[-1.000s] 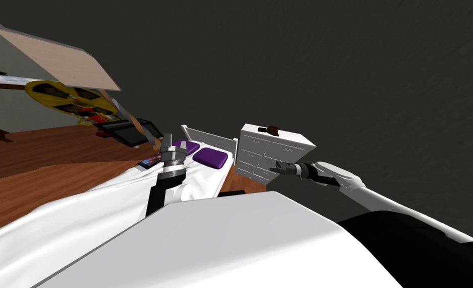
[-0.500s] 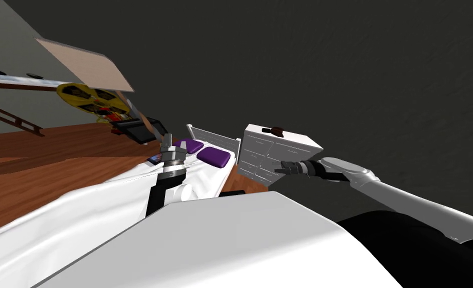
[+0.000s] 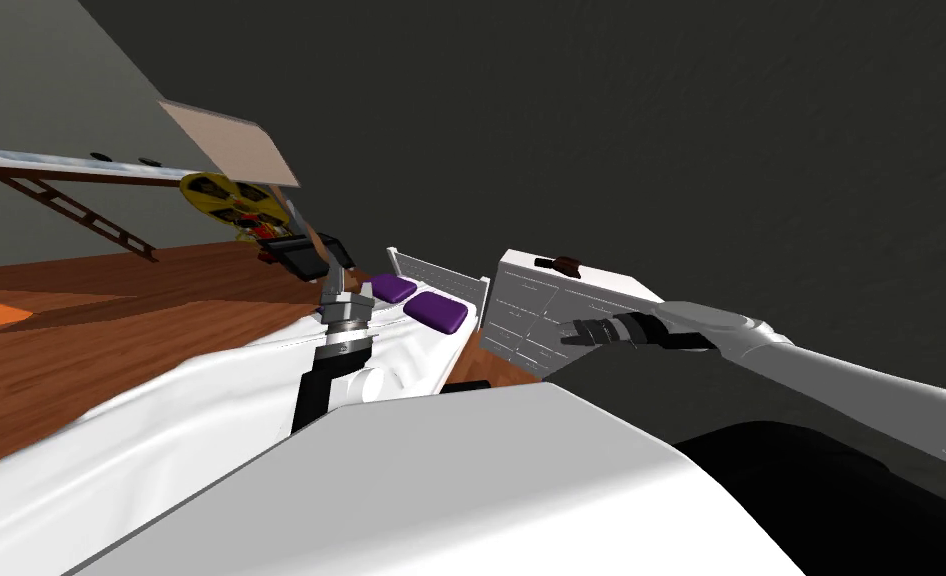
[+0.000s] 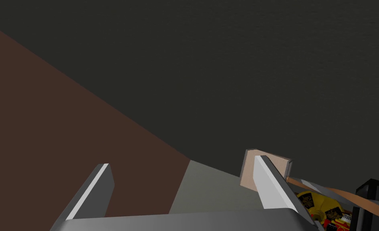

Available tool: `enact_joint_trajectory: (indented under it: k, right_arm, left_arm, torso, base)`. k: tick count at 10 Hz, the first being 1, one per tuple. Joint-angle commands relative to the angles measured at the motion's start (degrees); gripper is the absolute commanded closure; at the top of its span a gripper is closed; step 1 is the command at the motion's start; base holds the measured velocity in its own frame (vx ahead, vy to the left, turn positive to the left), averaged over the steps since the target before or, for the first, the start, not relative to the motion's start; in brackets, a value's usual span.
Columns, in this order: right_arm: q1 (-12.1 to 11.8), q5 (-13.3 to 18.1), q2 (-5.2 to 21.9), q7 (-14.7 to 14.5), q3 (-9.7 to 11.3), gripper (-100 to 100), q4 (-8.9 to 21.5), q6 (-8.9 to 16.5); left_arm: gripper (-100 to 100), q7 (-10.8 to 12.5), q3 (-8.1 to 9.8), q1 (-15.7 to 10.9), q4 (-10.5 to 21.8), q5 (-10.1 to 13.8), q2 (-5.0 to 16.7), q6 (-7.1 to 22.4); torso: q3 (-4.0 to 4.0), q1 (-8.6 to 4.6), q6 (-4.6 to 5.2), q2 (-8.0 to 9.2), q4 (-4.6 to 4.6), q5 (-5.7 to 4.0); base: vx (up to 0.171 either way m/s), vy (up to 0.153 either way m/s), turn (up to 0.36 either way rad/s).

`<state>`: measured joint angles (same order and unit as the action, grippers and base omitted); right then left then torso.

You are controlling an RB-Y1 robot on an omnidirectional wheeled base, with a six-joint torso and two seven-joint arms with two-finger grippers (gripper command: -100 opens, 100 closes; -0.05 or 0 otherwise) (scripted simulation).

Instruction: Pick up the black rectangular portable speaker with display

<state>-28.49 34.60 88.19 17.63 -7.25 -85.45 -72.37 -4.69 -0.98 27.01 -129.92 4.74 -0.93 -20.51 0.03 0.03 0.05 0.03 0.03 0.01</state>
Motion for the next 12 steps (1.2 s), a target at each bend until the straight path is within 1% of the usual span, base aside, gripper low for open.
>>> enact_joint_trajectory:
  k: [1, 2, 3, 4, 5, 6, 7, 8, 9, 10, 11, 12]
  right_arm:
    - [-0.27, 0.18, 2.32, 0.34, -0.36, -100, 0.48, -0.21]
    - [-0.34, 2.08, 4.37, 1.51, -0.55, -100, 3.1, -1.44]
    - [-0.34, 2.08, 6.08, 1.51, -0.55, -100, 3.59, -1.44]
    - [-0.34, 2.08, 6.74, 1.51, -0.55, -100, 3.59, -1.44]
    - [-0.46, 3.9, 8.91, 2.66, -0.68, -100, 6.27, -2.57]
    - [-0.46, 3.9, 10.6, 2.66, -0.68, -100, 6.6, -2.57]
    - [-0.62, 5.63, 12.29, 3.79, -0.77, -100, 8.68, -3.56]
    - [-0.62, 5.63, 14.02, 3.79, -0.77, -100, 9.5, -3.56]
    - [-0.62, 5.63, 14.89, 3.79, -0.77, -100, 9.5, -3.56]
    - [-0.8, 7.26, 17.07, 4.89, -0.81, -100, 12.04, -4.41]
    - [-0.8, 7.26, 18.58, 4.89, -0.81, -100, 12.3, -4.41]
    - [-0.8, 7.26, 18.58, 4.89, -0.81, -100, 12.3, -4.41]
  left_arm:
    - [0, 0.0, 0.0, 0.0, 0.0, 0.0, 0.0, 0.0]
    - [0, 0.0, 0.0, 0.0, 0.0, 0.0, 0.0, 0.0]
    - [0, 0.0, -0.01, -0.01, 0.0, 0.0, 0.0, 0.0]
    - [0, 0.0, 0.0, 0.0, 0.0, 0.0, 0.0, 0.0]
    - [0, 0.0, 0.0, 0.01, 0.0, 0.0, 0.0, 0.0]
    - [0, 0.0, 0.0, -0.01, 0.0, 0.0, 0.0, 0.0]
    - [0, 0.0, 0.0, 0.0, 0.0, 0.0, 0.0, 0.0]
    - [0, 0.0, 0.0, -0.01, 0.0, 0.0, 0.0, 0.0]
    - [0, 0.0, 0.0, 0.0, 0.0, 0.0, 0.0, 0.0]
    - [0, 0.0, 0.01, 0.01, 0.0, 0.0, 0.0, 0.0]
    - [0, 0.0, 0.0, -0.01, 0.0, 0.0, 0.0, 0.0]
    - [0, 0.0, 0.0, 0.0, 0.0, 0.0, 0.0, 0.0]
  torso:
    - [0.0, 0.0, 0.0, 0.0, 0.0, 0.0]
    - [0.01, -0.03, 0.02, 0.01, 0.01, -0.01]
    - [-0.01, 0.02, -0.05, -0.01, -0.01, 0.0]
    - [0.0, 0.03, -0.01, 0.0, 0.0, 0.0]
    - [0.01, -0.03, 0.03, 0.01, 0.01, -0.02]
    - [0.0, 0.02, -0.04, 0.0, 0.0, 0.0]
    - [-0.01, 0.02, 0.0, -0.01, 0.0, -0.01]
    - [0.0, 0.04, -0.04, 0.01, 0.0, 0.0]
    - [0.01, 0.03, 0.01, 0.01, 0.0, 0.0]
    - [0.01, -0.03, 0.04, 0.0, 0.01, -0.02]
    - [-0.01, 0.03, -0.04, -0.01, -0.01, 0.0]
    - [0.0, 0.01, 0.02, -0.01, 0.0, -0.01]
  base:
    - [-0.009, 0.014, -0.009]
    - [-0.013, 0.034, 0.195]
    - [-0.017, 0.032, 0.147]
    - [-0.007, 0.015, -0.007]
    - [-0.01, 0.031, 0.183]
    - [-0.013, 0.028, 0.139]
    - [-0.022, 0.035, 0.205]
    - [-0.016, 0.029, 0.124]
    - [-0.001, 0.013, -0.012]
    - [-0.007, 0.033, 0.202]
    - [-0.007, 0.022, 0.122]
    - [-0.002, 0.006, -0.024]
